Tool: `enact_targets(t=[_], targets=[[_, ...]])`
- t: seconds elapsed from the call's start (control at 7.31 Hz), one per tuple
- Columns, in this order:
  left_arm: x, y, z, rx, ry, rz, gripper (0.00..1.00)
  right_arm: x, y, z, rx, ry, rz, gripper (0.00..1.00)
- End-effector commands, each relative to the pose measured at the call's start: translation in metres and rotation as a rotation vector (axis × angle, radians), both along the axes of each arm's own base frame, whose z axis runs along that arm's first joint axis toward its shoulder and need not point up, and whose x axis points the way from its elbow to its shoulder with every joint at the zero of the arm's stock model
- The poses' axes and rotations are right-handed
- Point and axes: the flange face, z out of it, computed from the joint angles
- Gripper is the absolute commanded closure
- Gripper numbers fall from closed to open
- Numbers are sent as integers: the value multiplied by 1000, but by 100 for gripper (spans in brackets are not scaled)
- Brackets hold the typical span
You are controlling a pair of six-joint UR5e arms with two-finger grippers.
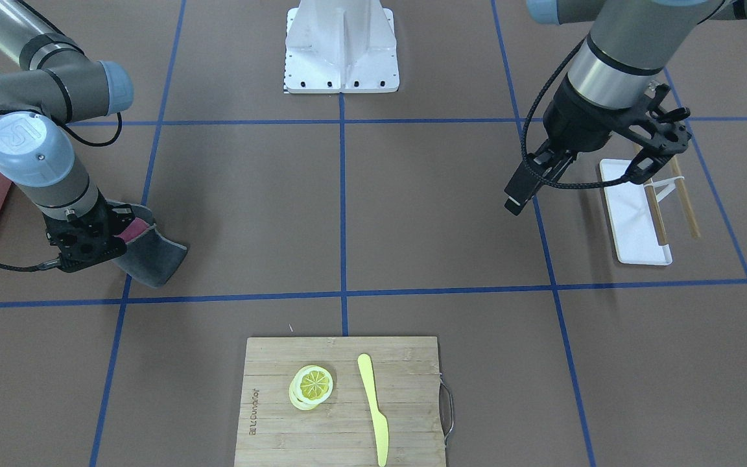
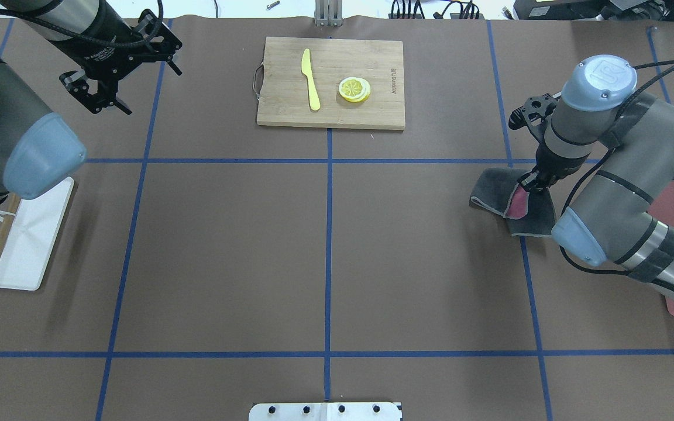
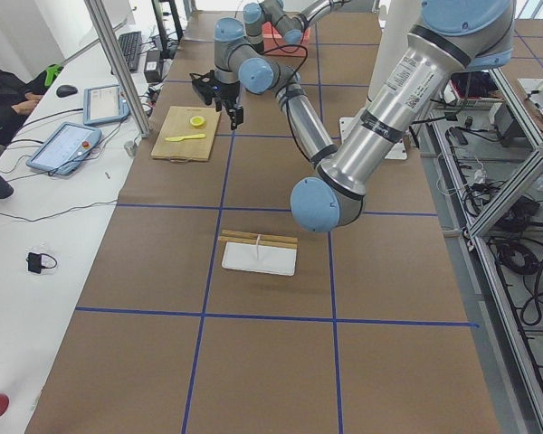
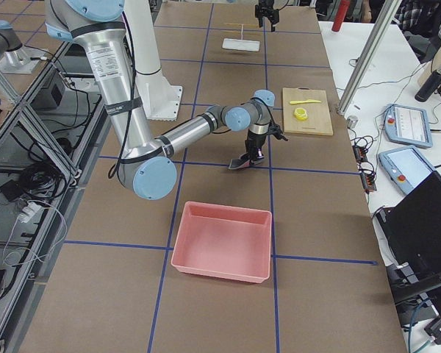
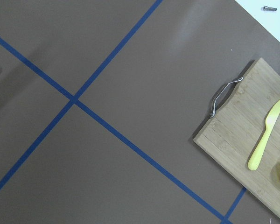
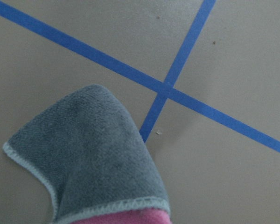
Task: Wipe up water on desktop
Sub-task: 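Wipe the cloth back and forth across the table with the right gripper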
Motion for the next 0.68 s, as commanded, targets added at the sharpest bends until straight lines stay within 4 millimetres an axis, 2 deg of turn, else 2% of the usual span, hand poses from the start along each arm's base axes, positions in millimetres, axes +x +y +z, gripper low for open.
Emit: enact_targets(t=[0.0,0.14,0.27,0.55], targets=[[0,-1,10,-1,-7,-1,1,-38,40,-27,-34,-40,6,100],[0,-1,12,-5,-9,-2,1,-66,76,-44,-53,-56,-13,100],[1,-1,13,-6,-12,-1,1,-81,105,-56,-73,-73,-17,100],[1,-1,13,-5,-13,-2,1,-81,169,-68,-89,-100,-62,100]])
